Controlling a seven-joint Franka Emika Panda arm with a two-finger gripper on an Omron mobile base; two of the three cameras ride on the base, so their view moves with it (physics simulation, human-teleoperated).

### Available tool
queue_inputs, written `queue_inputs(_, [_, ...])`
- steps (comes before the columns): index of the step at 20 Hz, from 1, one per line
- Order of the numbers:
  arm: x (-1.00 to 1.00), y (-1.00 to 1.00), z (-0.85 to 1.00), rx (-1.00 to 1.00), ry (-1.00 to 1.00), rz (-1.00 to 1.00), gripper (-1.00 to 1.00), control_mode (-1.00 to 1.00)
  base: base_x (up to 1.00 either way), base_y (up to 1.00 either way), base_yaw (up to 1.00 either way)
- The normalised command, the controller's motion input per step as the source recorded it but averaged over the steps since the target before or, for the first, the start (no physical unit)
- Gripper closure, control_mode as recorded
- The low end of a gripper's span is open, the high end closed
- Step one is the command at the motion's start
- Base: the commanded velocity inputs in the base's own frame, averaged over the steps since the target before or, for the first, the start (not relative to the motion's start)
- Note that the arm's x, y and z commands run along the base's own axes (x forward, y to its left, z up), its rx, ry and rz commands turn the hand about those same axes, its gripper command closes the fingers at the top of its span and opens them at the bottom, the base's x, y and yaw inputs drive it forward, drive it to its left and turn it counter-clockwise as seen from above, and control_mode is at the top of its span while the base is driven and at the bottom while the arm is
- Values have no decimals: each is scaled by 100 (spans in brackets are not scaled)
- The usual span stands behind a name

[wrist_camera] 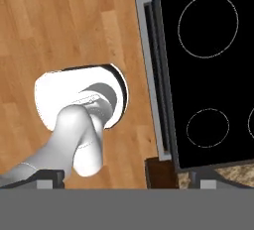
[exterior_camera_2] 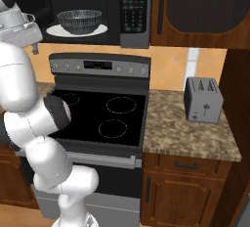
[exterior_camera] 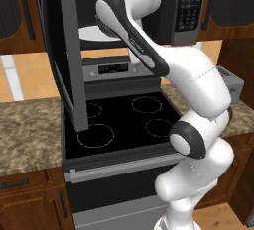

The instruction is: Pick the mushroom from the sink and place it in the bowl. Then pick the bowl and place it in the microwave. Then close the microwave door and press the start button.

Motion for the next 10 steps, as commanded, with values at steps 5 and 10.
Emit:
queue_inputs(5, [-100,-47,-34,10,-13,6,-100,-100,0,0,0])
queue_inputs(10, [-100,-31,-73,19,-9,11,-100,-100,0,0,0])
